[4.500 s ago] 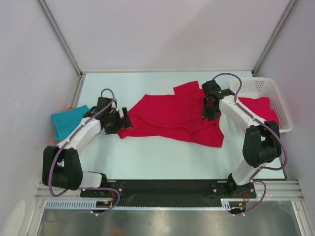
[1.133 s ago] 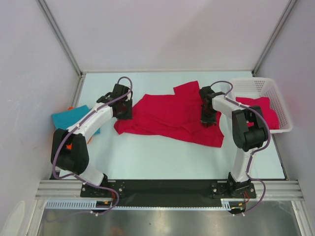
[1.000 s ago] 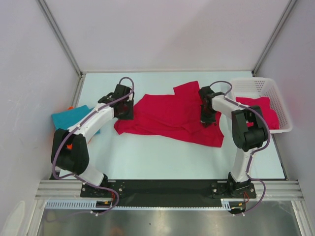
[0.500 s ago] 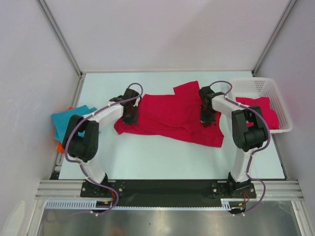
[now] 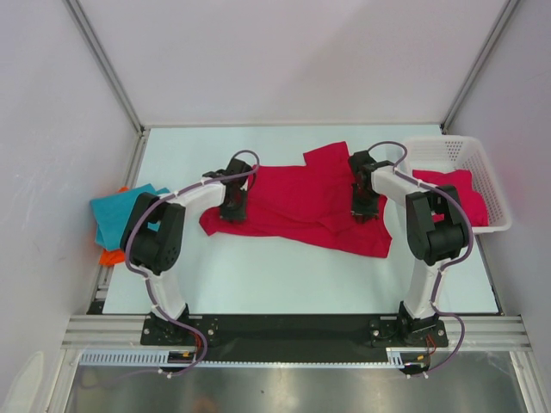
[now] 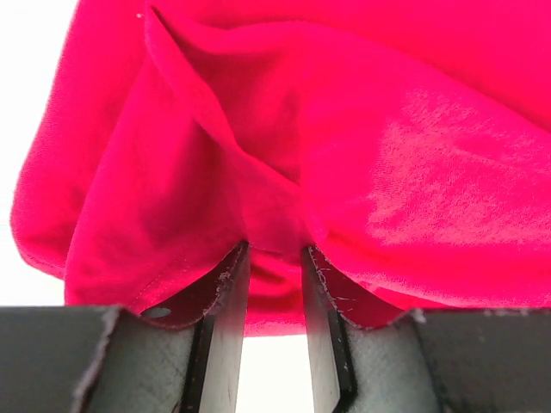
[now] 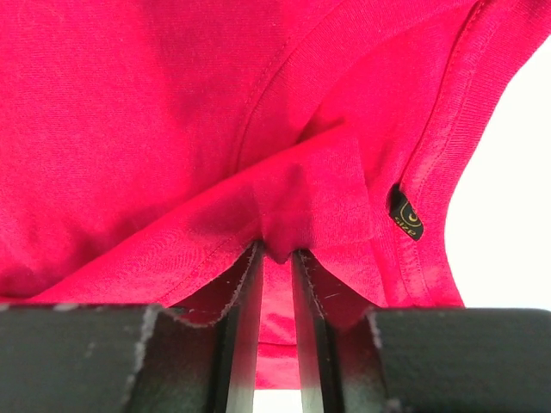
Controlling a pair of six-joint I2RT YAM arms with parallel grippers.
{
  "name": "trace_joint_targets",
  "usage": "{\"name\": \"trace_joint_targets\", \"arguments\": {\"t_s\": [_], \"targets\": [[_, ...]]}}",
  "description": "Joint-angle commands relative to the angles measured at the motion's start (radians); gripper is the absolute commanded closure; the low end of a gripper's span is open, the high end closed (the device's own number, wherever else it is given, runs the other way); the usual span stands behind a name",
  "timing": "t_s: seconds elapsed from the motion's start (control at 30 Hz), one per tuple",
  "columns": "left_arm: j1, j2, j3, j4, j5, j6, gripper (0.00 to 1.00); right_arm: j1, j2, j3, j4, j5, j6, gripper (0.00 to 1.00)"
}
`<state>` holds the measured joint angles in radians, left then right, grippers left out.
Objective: Fold and stack the t-shirts
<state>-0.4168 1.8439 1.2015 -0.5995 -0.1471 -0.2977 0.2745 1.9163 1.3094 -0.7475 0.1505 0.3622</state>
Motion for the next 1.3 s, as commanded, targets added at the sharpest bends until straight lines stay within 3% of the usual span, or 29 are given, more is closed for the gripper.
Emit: {"name": "trace_joint_targets", "arguments": {"t_s": [0.0, 0.27, 0.73, 0.87, 0.93, 0.97, 1.0, 1.03, 1.27], "targets": [[-0.023, -0.037, 0.050, 0.009, -0.078, -0.009, 0.65, -0.006, -0.034, 0.007, 0.033, 0.038, 0.000, 0.74], [-0.043, -0.086, 0.044, 0.036, -0.175, -0.009, 0.64, -0.006, -0.077, 0.011, 0.022, 0.047, -0.002, 0.73], [-0.051, -0.031, 0.033, 0.070, -0.151, -0.018, 0.64, -0.029, 0.038, 0.030, 0.068, 0.038, -0.016, 0.71], [-0.053, 0.001, 0.035, 0.090, -0.138, -0.018, 0.64, -0.034, 0.062, 0.042, 0.080, 0.029, -0.020, 0.66], [-0.051, 0.018, 0.035, 0.104, -0.135, -0.018, 0.67, -0.035, 0.070, 0.044, 0.091, 0.008, -0.026, 0.70], [-0.053, 0.024, 0.036, 0.107, -0.131, -0.015, 0.71, -0.035, 0.075, 0.044, 0.096, 0.000, -0.031, 0.88], [-0.051, 0.029, 0.038, 0.109, -0.129, -0.014, 0.77, -0.037, 0.076, 0.041, 0.099, -0.012, -0.031, 1.00], [-0.051, 0.040, 0.041, 0.110, -0.128, -0.008, 0.87, -0.037, 0.073, 0.039, 0.103, -0.020, -0.034, 1.00], [-0.051, -0.021, 0.125, 0.041, -0.144, 0.025, 1.00, -0.037, -0.049, 0.057, 0.074, 0.012, -0.049, 1.00]]}}
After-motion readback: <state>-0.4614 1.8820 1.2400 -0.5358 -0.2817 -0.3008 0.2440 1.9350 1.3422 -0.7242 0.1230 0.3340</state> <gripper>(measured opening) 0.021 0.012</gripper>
